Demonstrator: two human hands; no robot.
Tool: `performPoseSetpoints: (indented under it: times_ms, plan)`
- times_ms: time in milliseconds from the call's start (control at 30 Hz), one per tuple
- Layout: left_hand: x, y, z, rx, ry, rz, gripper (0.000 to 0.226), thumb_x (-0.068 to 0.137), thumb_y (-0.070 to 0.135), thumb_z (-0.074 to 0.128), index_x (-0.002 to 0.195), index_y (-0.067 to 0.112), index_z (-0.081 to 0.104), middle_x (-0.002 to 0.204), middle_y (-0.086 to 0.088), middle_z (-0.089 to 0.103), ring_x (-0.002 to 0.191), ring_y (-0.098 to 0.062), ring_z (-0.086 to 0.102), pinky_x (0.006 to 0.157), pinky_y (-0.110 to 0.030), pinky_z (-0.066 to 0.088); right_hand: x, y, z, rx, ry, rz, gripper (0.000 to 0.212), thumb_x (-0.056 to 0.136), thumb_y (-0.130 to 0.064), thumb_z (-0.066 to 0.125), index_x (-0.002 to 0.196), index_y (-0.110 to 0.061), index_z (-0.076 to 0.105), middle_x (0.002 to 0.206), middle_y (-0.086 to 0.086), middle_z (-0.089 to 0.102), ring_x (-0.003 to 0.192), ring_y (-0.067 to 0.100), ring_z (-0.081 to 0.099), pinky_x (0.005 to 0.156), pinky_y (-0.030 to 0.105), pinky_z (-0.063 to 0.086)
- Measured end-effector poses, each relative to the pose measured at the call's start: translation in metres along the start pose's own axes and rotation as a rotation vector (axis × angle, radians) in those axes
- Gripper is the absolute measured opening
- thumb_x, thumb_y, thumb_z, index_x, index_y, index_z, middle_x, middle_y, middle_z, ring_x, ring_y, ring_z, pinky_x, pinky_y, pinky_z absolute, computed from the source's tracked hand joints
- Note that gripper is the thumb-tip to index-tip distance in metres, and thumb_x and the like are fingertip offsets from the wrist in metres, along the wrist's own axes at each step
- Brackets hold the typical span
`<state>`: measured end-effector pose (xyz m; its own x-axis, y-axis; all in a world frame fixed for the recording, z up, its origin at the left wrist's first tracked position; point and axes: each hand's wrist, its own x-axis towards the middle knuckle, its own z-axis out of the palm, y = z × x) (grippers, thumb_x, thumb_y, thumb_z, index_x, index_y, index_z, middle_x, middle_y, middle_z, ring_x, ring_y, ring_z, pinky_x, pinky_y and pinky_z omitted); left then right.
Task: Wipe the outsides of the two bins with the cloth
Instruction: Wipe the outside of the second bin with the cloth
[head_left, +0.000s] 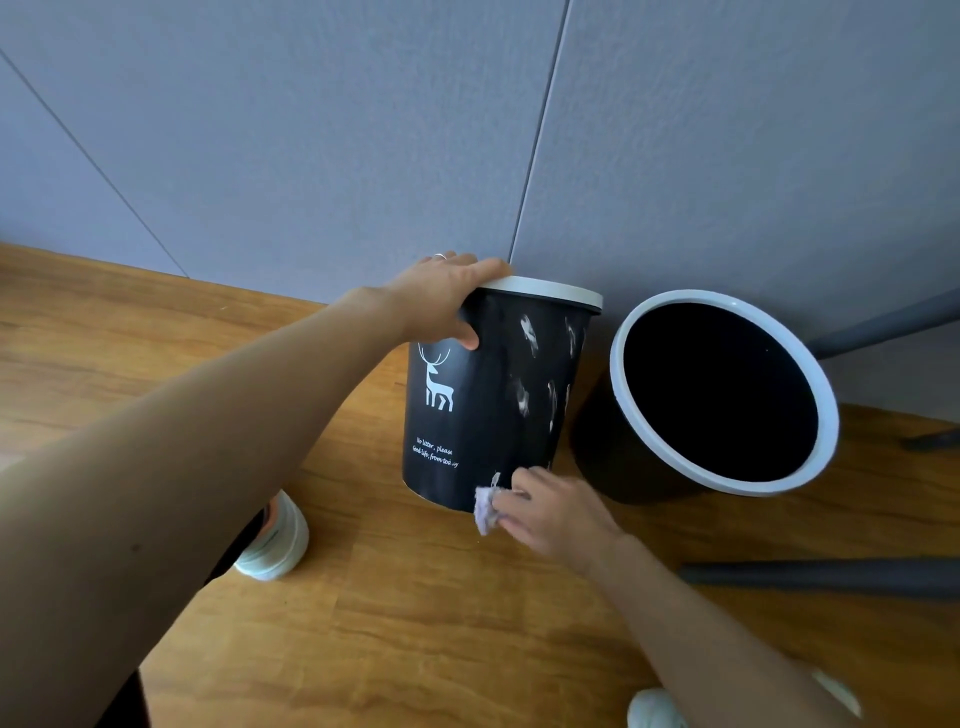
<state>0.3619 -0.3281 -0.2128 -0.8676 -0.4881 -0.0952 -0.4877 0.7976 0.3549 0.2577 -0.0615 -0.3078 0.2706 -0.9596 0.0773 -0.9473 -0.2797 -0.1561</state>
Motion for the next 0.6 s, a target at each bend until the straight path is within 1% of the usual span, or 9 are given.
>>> performPoseSetpoints:
  times_ms: [67,133,200,267,300,333,400,533,600]
  plan:
    - [0.000,0.000,0.001,-0.004,0.003,-0.005,0.082,0.066,0.029,0.085,0.134,0.033,0.038,0.110,-0.001,0.054,0.108,-0.027,0.046,0.093,-0.036,0.036,0.003,0.003,-0.001,0.002,0.001,-0.026,0.014,0.081,-0.024,0.073,0.079,-0.021,0.060,0.073,-0.005,0.049,0.059,0.009,0.047,0.041,0.023,0.045]
    - [0.000,0.000,0.001,-0.005,0.000,-0.009,0.084,0.066,0.029,0.085,0.135,0.032,0.038,0.111,-0.002,0.054,0.109,-0.027,0.046,0.096,-0.038,0.037,0.015,0.009,-0.010,0.024,0.075,0.006,0.007,0.084,-0.023,0.069,0.084,-0.020,0.063,0.076,-0.002,0.052,0.064,0.012,0.051,0.044,0.026,0.047]
    - [0.000,0.001,0.001,0.001,0.001,-0.012,0.085,0.066,0.029,0.085,0.136,0.031,0.038,0.112,-0.003,0.054,0.111,-0.028,0.046,0.096,-0.039,0.038,0.033,0.022,-0.024,0.035,0.229,0.135,0.006,0.085,-0.022,0.068,0.090,-0.018,0.067,0.081,0.000,0.055,0.069,0.015,0.055,0.048,0.026,0.049]
    - [0.001,0.001,0.001,0.003,-0.002,-0.017,0.085,0.066,0.029,0.085,0.136,0.031,0.037,0.113,-0.003,0.054,0.111,-0.029,0.046,0.096,-0.039,0.038,0.051,0.035,-0.037,0.047,0.345,0.268,0.011,0.086,-0.023,0.070,0.095,-0.018,0.069,0.083,0.000,0.056,0.073,0.015,0.055,0.050,0.024,0.044]
    - [0.001,0.001,0.001,0.001,-0.004,-0.019,0.086,0.066,0.029,0.085,0.137,0.031,0.037,0.113,-0.003,0.054,0.111,-0.028,0.046,0.096,-0.039,0.038,0.056,0.038,-0.041,0.055,0.372,0.303,0.012,0.087,-0.024,0.069,0.098,-0.018,0.069,0.083,0.000,0.056,0.074,0.015,0.054,0.052,0.022,0.041]
    - [0.001,0.001,0.001,-0.001,-0.005,-0.021,0.086,0.066,0.029,0.085,0.137,0.031,0.037,0.112,-0.003,0.053,0.111,-0.028,0.046,0.096,-0.039,0.038,0.057,0.039,-0.041,0.066,0.378,0.320,0.013,0.088,-0.024,0.068,0.099,-0.017,0.069,0.084,0.000,0.055,0.074,0.015,0.054,0.054,0.022,0.040]
    - [0.000,0.000,0.000,-0.008,-0.009,-0.023,0.085,0.067,0.028,0.085,0.136,0.032,0.037,0.112,-0.003,0.053,0.111,-0.028,0.045,0.096,-0.041,0.039,0.049,0.035,-0.035,0.088,0.341,0.299,0.012,0.089,-0.023,0.067,0.099,-0.017,0.067,0.086,0.000,0.053,0.075,0.015,0.054,0.055,0.023,0.044]
    - [-0.001,0.000,0.000,-0.015,-0.017,-0.028,0.083,0.067,0.028,0.084,0.135,0.033,0.037,0.112,-0.003,0.053,0.111,-0.028,0.045,0.096,-0.045,0.040,0.023,0.022,-0.020,0.080,0.178,0.076,0.006,0.089,-0.020,0.067,0.093,-0.016,0.067,0.083,0.001,0.054,0.071,0.015,0.055,0.051,0.027,0.052]
    - [-0.001,0.000,0.000,-0.013,-0.019,-0.031,0.085,0.067,0.028,0.084,0.137,0.033,0.036,0.113,-0.003,0.053,0.112,-0.028,0.045,0.097,-0.046,0.040,0.029,0.027,-0.025,0.093,0.193,0.104,0.008,0.088,-0.020,0.067,0.095,-0.015,0.069,0.084,0.002,0.057,0.073,0.017,0.057,0.053,0.032,0.054]
